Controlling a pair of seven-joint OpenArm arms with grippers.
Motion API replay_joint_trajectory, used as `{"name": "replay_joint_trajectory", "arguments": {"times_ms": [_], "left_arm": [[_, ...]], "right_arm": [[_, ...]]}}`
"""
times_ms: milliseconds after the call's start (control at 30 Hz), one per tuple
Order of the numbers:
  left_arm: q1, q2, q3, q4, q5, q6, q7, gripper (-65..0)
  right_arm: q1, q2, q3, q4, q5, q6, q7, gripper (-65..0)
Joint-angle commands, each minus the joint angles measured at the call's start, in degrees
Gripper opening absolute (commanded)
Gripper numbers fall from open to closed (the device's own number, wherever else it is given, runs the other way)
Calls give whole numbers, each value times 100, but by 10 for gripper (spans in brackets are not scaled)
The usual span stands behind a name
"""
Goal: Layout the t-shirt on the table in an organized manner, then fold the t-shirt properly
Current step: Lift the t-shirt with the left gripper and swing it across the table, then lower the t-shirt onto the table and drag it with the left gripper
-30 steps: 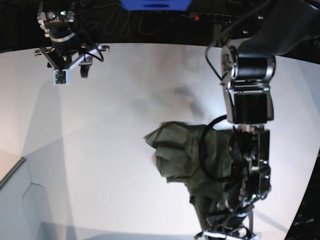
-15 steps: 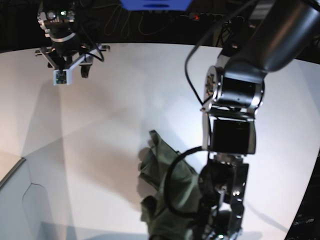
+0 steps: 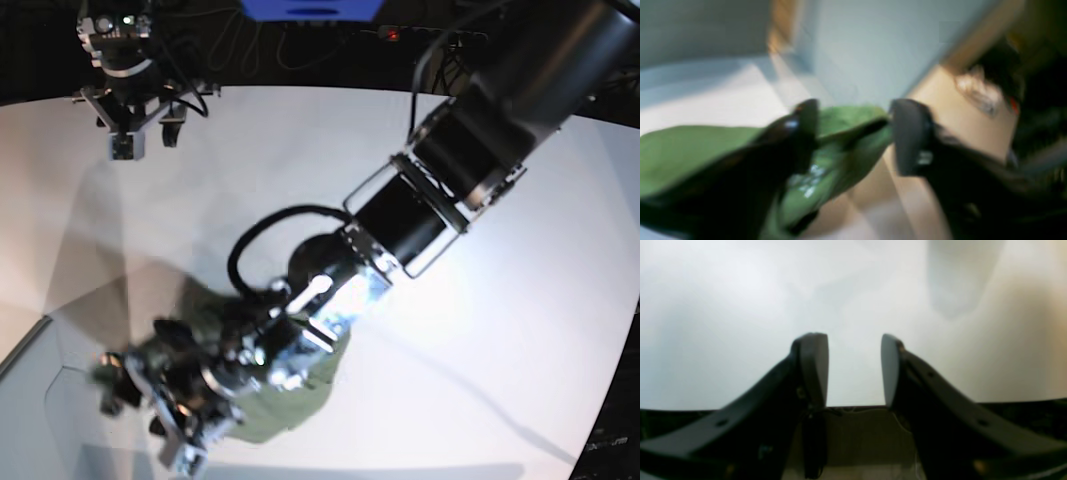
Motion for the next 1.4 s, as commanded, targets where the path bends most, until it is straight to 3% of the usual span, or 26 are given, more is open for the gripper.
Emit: {"name": "replay_joint_trajectory", "arguments": {"times_ms": [0, 67, 167, 467, 600, 900, 1233, 1367], "left_arm": [[-87, 51, 104, 86, -43, -16, -218, -205], [106, 51, 192, 86, -34, -16, -332, -132], [467, 51, 51, 192, -34, -16, -429, -78], [1302, -1363, -1267, 596, -25, 10, -491, -65], [1583, -1654, -1821, 51, -25, 10, -491, -65], [1653, -1627, -1971, -1399, 10, -16, -491, -68], [1627, -1205, -2032, -1663, 1865, -16, -508, -77], [1627, -1126, -2032, -1663, 2182, -16, -508, -201]], "right_arm": [[-32, 2, 0, 100, -1, 21, 124, -388], [-32, 2, 0, 100, -1, 21, 124, -388], [-32, 2, 0, 100, -1, 21, 124, -388], [-32, 2, 0, 100, -1, 21, 124, -388], [-14, 2, -26, 100, -1, 21, 124, -388], [3, 2, -35, 91, -1, 21, 124, -388], [-14, 2, -35, 91, -1, 21, 124, -388], [-14, -7, -9, 91, -1, 21, 124, -388]]}}
